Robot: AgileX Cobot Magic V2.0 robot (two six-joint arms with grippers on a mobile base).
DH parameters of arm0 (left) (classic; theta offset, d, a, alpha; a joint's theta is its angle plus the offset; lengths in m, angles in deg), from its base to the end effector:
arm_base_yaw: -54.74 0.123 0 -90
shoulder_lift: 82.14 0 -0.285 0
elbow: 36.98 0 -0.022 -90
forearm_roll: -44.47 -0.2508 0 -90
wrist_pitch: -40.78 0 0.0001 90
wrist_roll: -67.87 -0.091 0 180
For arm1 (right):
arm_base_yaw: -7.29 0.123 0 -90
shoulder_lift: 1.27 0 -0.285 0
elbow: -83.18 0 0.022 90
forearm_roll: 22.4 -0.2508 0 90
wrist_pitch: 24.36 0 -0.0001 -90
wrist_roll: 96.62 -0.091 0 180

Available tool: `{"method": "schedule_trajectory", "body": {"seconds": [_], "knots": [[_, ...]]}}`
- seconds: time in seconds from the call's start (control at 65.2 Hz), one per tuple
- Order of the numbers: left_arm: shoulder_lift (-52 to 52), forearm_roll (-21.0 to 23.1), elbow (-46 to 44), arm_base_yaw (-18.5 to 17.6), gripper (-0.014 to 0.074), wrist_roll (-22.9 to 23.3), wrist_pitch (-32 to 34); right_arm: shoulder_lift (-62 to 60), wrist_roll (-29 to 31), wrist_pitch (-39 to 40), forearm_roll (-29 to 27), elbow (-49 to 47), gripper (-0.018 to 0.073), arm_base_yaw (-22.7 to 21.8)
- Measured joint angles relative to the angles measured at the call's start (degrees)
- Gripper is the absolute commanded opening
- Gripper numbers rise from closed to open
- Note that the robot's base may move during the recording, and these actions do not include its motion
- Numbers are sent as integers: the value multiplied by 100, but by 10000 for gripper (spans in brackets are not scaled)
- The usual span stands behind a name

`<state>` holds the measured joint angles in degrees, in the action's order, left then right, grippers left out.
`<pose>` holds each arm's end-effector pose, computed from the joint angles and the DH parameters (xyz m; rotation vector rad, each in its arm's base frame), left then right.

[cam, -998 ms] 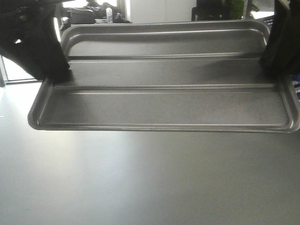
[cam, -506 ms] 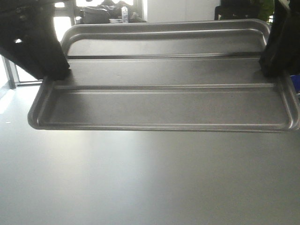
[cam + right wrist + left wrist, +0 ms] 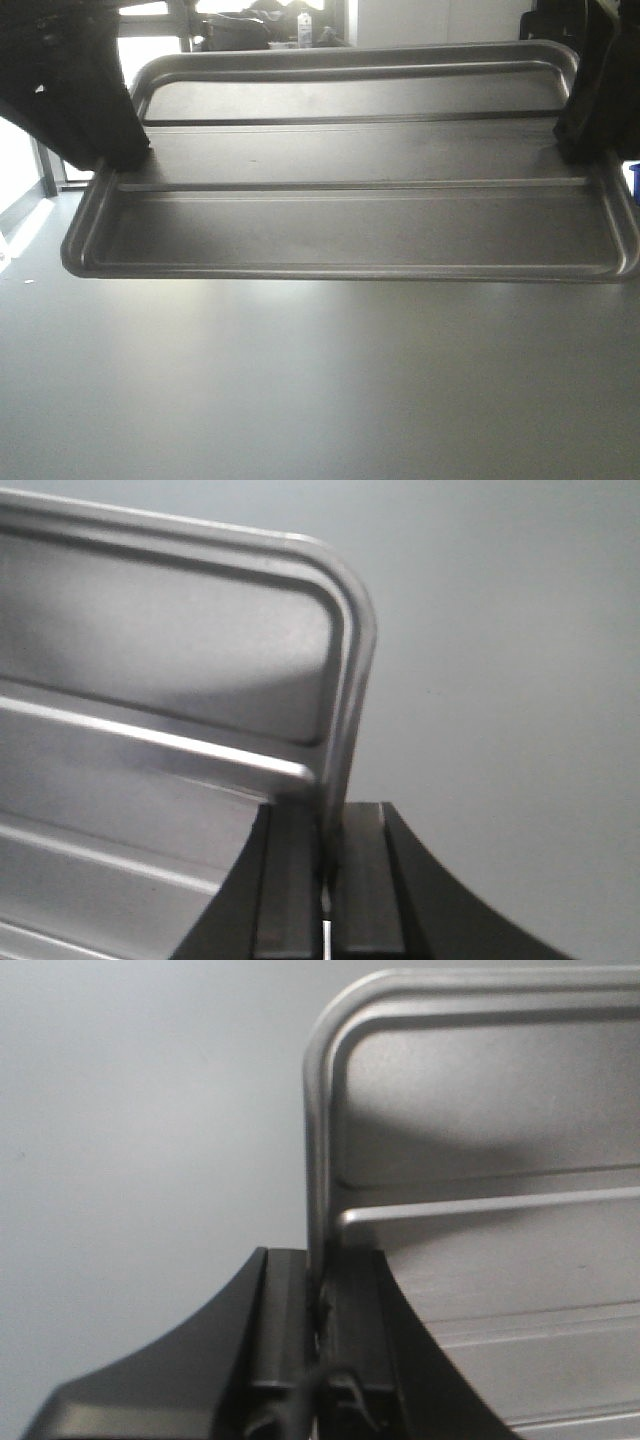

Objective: Grab silver tray and stack on right shelf
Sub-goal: 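Hold the tray level with both grippers while the base drives to another shelf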

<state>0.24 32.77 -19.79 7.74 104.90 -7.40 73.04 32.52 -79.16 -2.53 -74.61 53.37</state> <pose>0.1887 -0.1821 0.3099 0.3430 2.5595 -0.3150 0.1699 0.1400 0.3153 -0.0578 2.5602 0.2028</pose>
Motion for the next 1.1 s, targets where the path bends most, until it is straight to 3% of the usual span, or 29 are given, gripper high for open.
{"method": "schedule_trajectory", "body": {"seconds": [1.105], "knots": [[0, 0, 0, 0, -94, 0, 9, -5, 0, -11, 0, 0, 57, 0]]}}
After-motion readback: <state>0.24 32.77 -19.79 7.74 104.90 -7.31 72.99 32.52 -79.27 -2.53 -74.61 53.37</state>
